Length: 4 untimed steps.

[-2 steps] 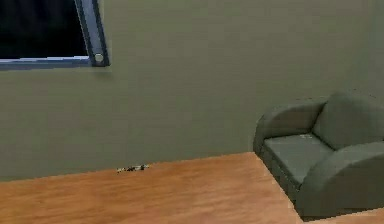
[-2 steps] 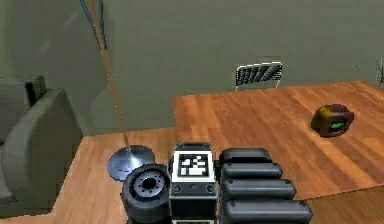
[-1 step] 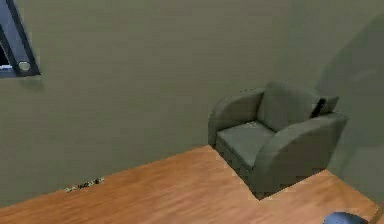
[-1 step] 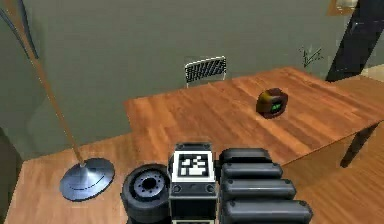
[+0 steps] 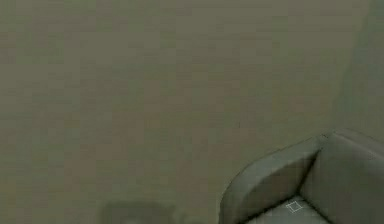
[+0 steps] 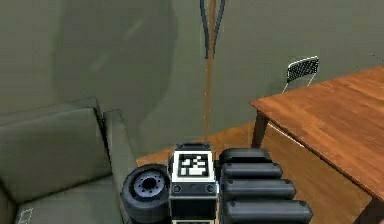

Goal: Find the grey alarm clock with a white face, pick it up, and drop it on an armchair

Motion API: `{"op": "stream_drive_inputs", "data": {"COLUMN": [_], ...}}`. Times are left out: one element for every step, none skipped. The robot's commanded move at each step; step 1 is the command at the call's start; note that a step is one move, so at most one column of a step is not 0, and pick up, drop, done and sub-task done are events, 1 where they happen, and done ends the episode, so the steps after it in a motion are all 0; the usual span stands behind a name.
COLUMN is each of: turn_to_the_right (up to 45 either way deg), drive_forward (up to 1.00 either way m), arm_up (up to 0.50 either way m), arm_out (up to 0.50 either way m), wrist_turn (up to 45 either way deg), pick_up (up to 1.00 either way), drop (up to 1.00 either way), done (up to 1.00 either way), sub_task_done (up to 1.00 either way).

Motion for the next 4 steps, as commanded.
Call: {"op": "stream_drive_inputs", "data": {"turn_to_the_right": [9.0,0.0,-45.0,-21.0], "drive_forward": [0.0,0.35,0.0,0.0], "arm_up": [0.0,0.0,0.0,0.0], "arm_out": [0.0,0.0,0.0,0.0], "wrist_turn": [0.0,0.0,0.0,0.0], "pick_up": [0.0,0.0,0.0,0.0], "drop": [0.0,0.0,0.0,0.0], "done": [0.0,0.0,0.0,0.0], "sub_task_done": [0.0,0.0,0.0,0.0]}}
